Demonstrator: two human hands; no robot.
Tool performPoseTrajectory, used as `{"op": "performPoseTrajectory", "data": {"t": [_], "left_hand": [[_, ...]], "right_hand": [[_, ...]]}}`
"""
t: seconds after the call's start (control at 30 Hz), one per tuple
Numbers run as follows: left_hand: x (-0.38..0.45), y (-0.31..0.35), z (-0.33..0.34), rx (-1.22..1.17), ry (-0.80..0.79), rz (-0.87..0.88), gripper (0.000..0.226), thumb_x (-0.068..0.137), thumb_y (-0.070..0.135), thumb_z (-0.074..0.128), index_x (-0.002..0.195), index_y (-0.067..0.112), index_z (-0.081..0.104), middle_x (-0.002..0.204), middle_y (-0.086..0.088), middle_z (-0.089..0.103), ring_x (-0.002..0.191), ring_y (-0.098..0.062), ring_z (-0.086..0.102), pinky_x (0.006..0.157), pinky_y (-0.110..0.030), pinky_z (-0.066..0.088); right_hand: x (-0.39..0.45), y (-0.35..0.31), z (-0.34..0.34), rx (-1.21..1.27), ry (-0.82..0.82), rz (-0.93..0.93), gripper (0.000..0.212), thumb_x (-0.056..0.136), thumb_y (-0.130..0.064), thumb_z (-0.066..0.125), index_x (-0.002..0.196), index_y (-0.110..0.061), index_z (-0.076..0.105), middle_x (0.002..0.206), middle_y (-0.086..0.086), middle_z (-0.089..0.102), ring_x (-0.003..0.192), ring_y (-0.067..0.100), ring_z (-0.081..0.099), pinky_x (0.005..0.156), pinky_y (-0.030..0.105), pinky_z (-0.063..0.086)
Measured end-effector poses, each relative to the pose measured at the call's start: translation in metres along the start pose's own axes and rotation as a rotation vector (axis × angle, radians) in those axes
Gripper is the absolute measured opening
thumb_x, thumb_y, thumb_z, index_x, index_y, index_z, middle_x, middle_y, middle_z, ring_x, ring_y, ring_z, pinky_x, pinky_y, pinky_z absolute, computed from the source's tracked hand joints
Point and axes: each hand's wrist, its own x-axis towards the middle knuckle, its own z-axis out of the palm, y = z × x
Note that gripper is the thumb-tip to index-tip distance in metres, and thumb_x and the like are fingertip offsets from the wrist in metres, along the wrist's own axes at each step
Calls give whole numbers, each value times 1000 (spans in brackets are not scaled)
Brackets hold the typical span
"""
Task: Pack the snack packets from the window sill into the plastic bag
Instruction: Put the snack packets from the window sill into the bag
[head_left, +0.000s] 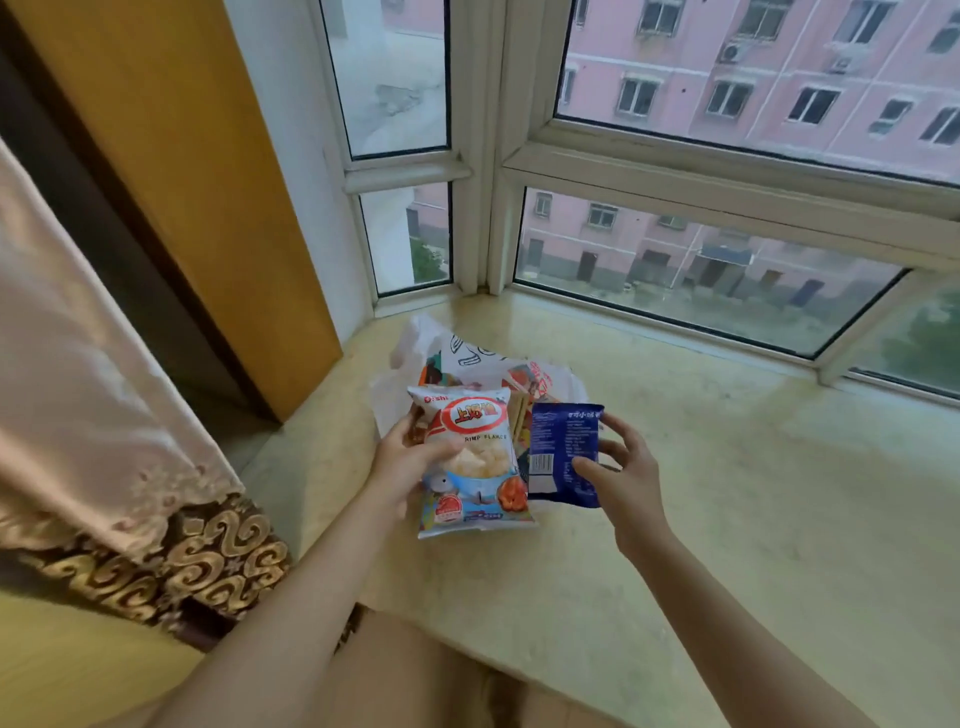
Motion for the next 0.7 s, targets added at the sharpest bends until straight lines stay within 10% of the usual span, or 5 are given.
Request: {"op": "performPoseTrajectory", "data": {"t": [0.27, 0.4, 0.53, 0.7], "left_hand": [[93, -2, 19, 91, -15, -167, 100, 52, 20, 92, 140, 19, 45, 119, 2, 67, 102, -21, 68, 91, -45, 54], [124, 8, 34, 125, -20, -131, 80, 72, 2, 80, 140, 22, 43, 109, 12, 61, 86, -5, 64, 69, -22, 53], [158, 16, 44, 264, -11, -119, 94, 74, 8, 80, 150, 26, 28, 129, 1, 56, 107, -17, 59, 92, -34, 51], [172, 18, 50, 1136, 111, 195, 81, 89, 43, 62, 153, 30, 14, 147, 0, 33, 135, -23, 31, 104, -33, 34]], "right_hand": [[86, 21, 40, -184, -98, -55, 50, 85, 5, 59, 117, -32, 50, 104, -4, 60, 83, 12, 65, 56, 29, 58], [119, 38, 49, -228, -68, -40, 46, 87, -2, 61, 124, -27, 51, 112, 1, 62, 94, 16, 64, 74, 43, 59], [145, 44, 55, -272, -53, -21, 49, 92, -9, 58, 135, -26, 44, 119, -1, 60, 100, 15, 63, 76, 43, 59], [165, 44, 52, -502, -164, 2, 56, 98, -18, 50, 148, -24, 28, 128, 0, 59, 107, 18, 61, 87, 44, 54]]}}
